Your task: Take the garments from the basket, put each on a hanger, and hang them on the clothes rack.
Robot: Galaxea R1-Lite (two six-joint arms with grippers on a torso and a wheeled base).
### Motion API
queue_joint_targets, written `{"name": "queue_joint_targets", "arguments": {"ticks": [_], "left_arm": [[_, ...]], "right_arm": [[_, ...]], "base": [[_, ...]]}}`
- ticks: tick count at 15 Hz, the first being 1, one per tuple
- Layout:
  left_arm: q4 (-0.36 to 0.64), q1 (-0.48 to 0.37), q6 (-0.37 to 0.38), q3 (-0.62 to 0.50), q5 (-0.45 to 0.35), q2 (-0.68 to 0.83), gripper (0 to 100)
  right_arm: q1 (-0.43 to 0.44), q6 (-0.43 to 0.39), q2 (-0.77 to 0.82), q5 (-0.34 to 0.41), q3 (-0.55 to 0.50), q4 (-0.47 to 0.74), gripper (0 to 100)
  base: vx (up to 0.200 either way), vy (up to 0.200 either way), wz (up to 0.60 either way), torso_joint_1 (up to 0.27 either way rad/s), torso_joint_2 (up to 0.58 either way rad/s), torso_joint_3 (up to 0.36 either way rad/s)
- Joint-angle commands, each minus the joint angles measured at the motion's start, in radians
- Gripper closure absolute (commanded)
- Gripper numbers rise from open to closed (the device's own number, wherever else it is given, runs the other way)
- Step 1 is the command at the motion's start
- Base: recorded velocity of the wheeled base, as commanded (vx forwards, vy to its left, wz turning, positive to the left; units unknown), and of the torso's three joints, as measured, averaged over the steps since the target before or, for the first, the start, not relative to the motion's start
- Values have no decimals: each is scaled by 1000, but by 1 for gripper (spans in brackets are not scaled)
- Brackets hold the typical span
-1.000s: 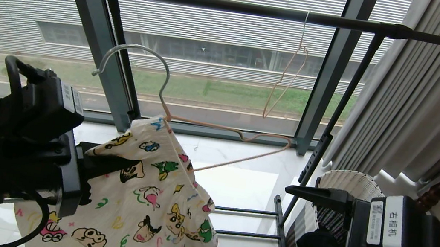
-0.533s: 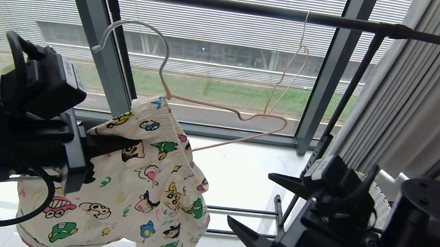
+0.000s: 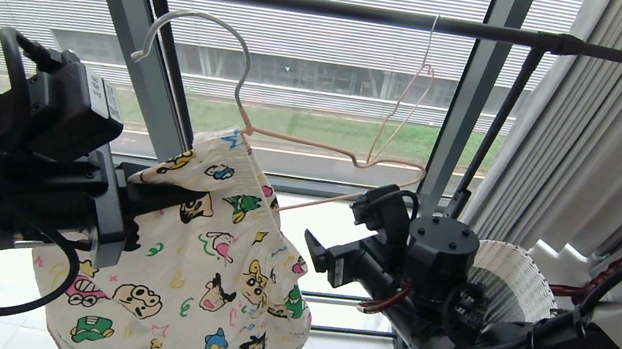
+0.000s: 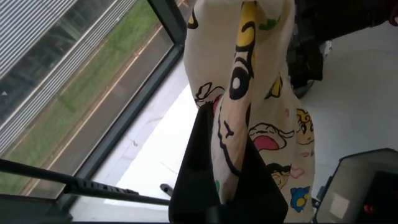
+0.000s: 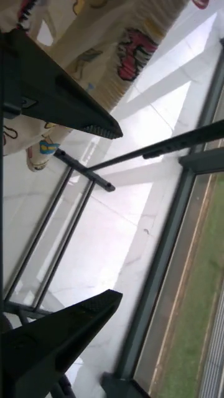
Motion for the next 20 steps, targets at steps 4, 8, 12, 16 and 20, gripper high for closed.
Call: {"name": "queue_joint_targets", "arguments": {"ticks": [4, 8, 12, 16, 20], "left_arm": [[0, 0, 2, 1, 3, 9, 100], [0, 0, -1, -8, 3, 1, 100], [0, 7, -1, -34, 3, -2, 100], [0, 52, 2, -33, 4, 4, 100], [0, 96, 4, -31, 4, 7, 100]], "right_arm": [[142, -18, 51, 0, -17, 0, 0], [163, -24, 91, -19, -17, 0, 0], [76, -49, 111, -129, -5, 0, 0], [-70, -150, 65, -149, -5, 0, 0], [-157, -188, 31, -150, -5, 0, 0]], "base": [[0, 0, 0, 0, 0, 0], [0, 0, 0, 0, 0, 0], [0, 0, 0, 0, 0, 0], [0, 0, 0, 0, 0, 0], [0, 0, 0, 0, 0, 0]]}}
